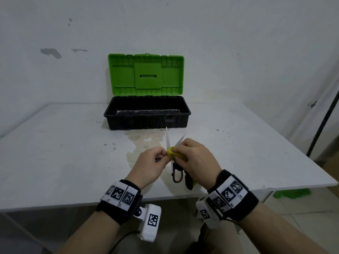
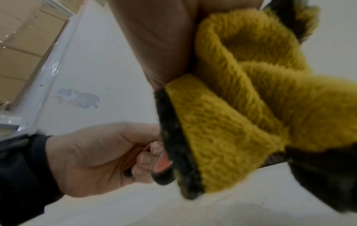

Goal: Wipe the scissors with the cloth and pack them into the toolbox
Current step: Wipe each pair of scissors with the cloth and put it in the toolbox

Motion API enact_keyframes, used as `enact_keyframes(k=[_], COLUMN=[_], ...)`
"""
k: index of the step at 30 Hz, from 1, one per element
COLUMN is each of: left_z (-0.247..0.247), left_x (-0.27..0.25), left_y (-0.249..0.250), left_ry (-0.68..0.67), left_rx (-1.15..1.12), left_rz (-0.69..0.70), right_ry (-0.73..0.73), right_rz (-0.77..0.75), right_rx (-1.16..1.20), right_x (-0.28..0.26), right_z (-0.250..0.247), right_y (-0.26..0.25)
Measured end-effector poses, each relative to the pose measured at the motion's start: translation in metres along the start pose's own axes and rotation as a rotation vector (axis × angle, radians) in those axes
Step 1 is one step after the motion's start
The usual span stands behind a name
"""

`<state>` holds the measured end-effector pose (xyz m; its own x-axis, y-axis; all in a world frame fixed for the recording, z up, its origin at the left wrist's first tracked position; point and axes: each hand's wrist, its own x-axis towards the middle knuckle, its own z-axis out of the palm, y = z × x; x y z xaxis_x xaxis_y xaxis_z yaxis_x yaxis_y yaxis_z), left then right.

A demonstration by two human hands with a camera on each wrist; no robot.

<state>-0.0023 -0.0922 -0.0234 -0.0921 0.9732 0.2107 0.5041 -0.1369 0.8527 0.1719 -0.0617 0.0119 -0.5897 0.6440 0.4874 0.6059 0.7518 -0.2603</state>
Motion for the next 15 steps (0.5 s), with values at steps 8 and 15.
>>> enact_keyframes(k=[8,15], left_z=[0.003,0.003], left_x=[-0.002,-0.001], left_y=[-0.006,-0.012], left_ry=[-0.011,-0.015], left_rx=[0.065,-0.02], left_rz=[0.041,-0.058], right_ry=[0.128,0.167], right_rz=[0.227,0.191], right_rx=[-0.034,0.001], right_x=[0.016,0.006], right_z=[-0.005,-0.014], right_y=[0.028,0.015])
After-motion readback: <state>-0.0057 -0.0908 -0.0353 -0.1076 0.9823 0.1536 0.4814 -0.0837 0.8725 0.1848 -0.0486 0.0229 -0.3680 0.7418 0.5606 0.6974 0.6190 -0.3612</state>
